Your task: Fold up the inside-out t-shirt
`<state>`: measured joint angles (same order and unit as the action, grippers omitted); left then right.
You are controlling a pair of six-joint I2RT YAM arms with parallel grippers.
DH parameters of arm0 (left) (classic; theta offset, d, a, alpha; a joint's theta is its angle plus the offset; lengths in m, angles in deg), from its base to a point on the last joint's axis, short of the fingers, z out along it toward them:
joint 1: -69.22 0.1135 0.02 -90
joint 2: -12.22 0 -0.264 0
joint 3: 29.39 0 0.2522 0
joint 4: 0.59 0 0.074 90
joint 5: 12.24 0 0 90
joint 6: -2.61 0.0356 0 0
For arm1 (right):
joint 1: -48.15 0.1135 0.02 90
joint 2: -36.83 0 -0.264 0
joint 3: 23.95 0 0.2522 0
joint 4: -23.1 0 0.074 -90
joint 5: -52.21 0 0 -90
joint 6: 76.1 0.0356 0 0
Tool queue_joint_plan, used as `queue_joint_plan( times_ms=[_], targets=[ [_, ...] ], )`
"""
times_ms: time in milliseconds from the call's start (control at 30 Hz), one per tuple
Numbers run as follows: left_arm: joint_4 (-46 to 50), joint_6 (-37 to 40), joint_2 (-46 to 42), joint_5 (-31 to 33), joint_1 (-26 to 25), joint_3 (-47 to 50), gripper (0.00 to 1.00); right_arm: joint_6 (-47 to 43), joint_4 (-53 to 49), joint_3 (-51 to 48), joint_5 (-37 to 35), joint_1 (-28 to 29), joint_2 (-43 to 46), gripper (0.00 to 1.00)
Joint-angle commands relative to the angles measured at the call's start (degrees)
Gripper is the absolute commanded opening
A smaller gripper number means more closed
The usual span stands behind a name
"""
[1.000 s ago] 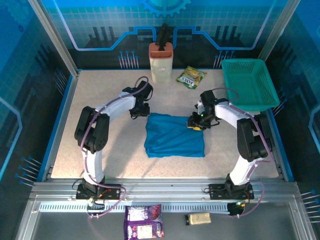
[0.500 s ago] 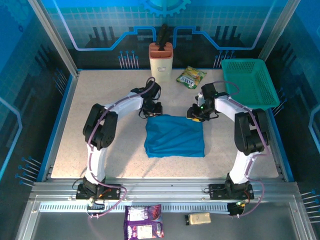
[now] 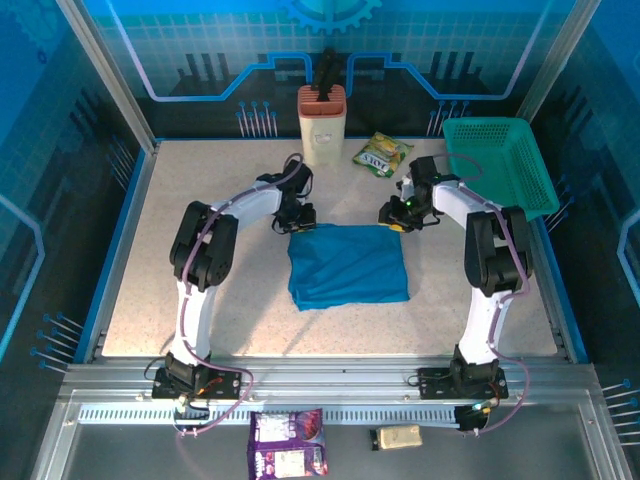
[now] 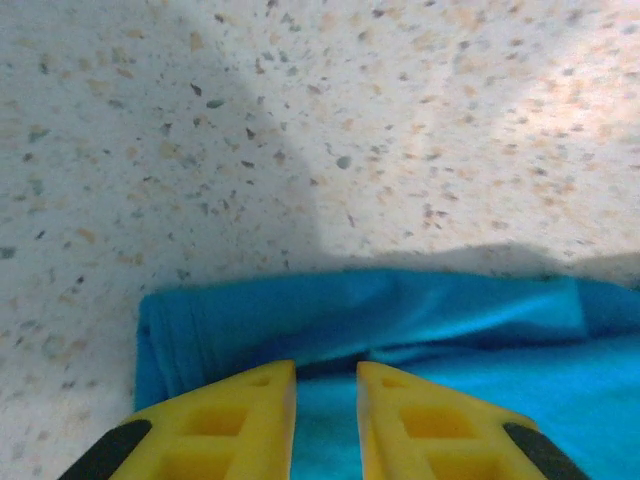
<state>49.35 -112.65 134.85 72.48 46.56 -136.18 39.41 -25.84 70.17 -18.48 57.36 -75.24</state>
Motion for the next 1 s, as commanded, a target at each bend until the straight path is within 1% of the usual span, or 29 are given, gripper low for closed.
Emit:
queue_joint_plan(
  times_ms=[0, 100, 233, 333, 433, 533, 667, 800, 967],
  targets=[
    [2.39, 1.35, -9.13, -1.90, -1.94, 0.34, 0.24, -0.93, -4.14, -0.56, -0.15, 3.36, 6.43, 0.37],
    [2.70, 0.58, -12.92, -4.70, -5.15, 3.59, 0.24, 0.19, -4.19, -4.41, 0.54, 5.23, 9.82, 0.37],
    [0.41, -1.41, -16.62, -9.13, -9.10, 12.72, 0.23, 2.09, -1.54, -11.37, 2.58, 6.10, 13.25, 0.38],
    [-2.27, -2.52, -17.94, -11.09, -10.94, 20.19, 0.22, 2.46, -0.03, -15.17, 2.73, 5.93, 13.62, 0.38],
    [-4.61, -3.09, -18.24, -11.43, -10.83, 27.80, 0.20, 2.48, 1.52, -17.85, 2.08, 5.14, 12.61, 0.38],
    [-8.47, -3.48, -19.02, -12.35, -10.02, 35.51, 0.19, 3.02, 4.14, -19.85, 1.85, 2.71, 10.81, 0.38],
    [-11.19, -5.09, -21.15, -12.06, -8.82, 41.19, 0.19, 2.81, 5.42, -19.17, 2.01, -0.06, 6.64, 0.38],
    [-13.52, -6.72, -25.78, -14.20, -8.70, 43.53, 0.20, 1.86, 4.54, -16.20, 2.31, -0.59, 4.57, 0.38],
    [-13.79, -9.44, -32.55, -15.02, -8.72, 45.53, 0.28, 0.47, 0.52, -11.00, 2.27, -0.19, 5.54, 0.38]
  ],
)
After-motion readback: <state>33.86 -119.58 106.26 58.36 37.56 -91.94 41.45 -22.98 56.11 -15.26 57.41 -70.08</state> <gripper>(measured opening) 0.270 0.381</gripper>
